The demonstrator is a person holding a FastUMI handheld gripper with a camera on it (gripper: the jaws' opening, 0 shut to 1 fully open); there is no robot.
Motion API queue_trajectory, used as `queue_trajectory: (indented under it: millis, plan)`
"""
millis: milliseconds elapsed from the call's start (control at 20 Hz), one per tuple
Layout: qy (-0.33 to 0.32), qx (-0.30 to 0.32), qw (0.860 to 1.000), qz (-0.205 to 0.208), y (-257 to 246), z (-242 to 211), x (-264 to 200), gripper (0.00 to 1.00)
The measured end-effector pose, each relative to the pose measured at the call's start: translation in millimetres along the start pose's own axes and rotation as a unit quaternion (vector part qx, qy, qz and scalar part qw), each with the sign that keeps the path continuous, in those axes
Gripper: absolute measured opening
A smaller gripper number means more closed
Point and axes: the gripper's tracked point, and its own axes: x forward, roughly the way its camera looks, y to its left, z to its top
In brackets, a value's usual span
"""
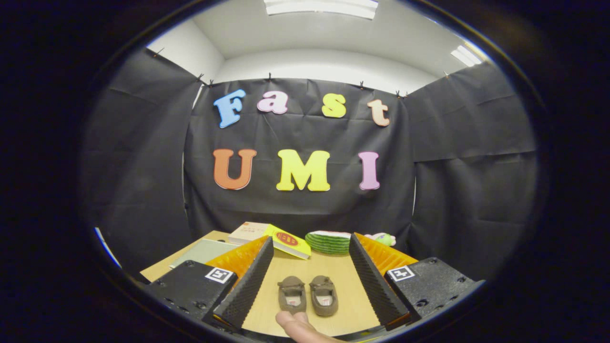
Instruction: Open the storage box then place both shoes into the box .Put the left shoe in first, then the right shoe, with the right side of both shoes facing outward in a uniform manner.
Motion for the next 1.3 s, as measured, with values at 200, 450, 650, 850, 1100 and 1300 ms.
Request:
queue_trajectory:
  millis: [200, 450, 650, 850, 1100, 1300]
  plan:
    - [0.019, -0.007, 1.0, 0.017, 11.5, -20.2, 11.1, 1.0]
    - [0.06, 0.002, 0.997, 0.038, 22.2, -53.6, 41.3, 1.0]
    - [0.102, 0.021, 0.993, 0.054, 29.6, -90.4, 79.1, 1.0]
    - [0.151, 0.04, 0.984, 0.082, 41.7, -119.3, 128.5, 1.0]
    - [0.202, 0.077, 0.97, 0.111, 62.8, -148.1, 176.8, 1.0]
    - [0.249, 0.118, 0.95, 0.151, 91.7, -171.4, 198.1, 1.0]
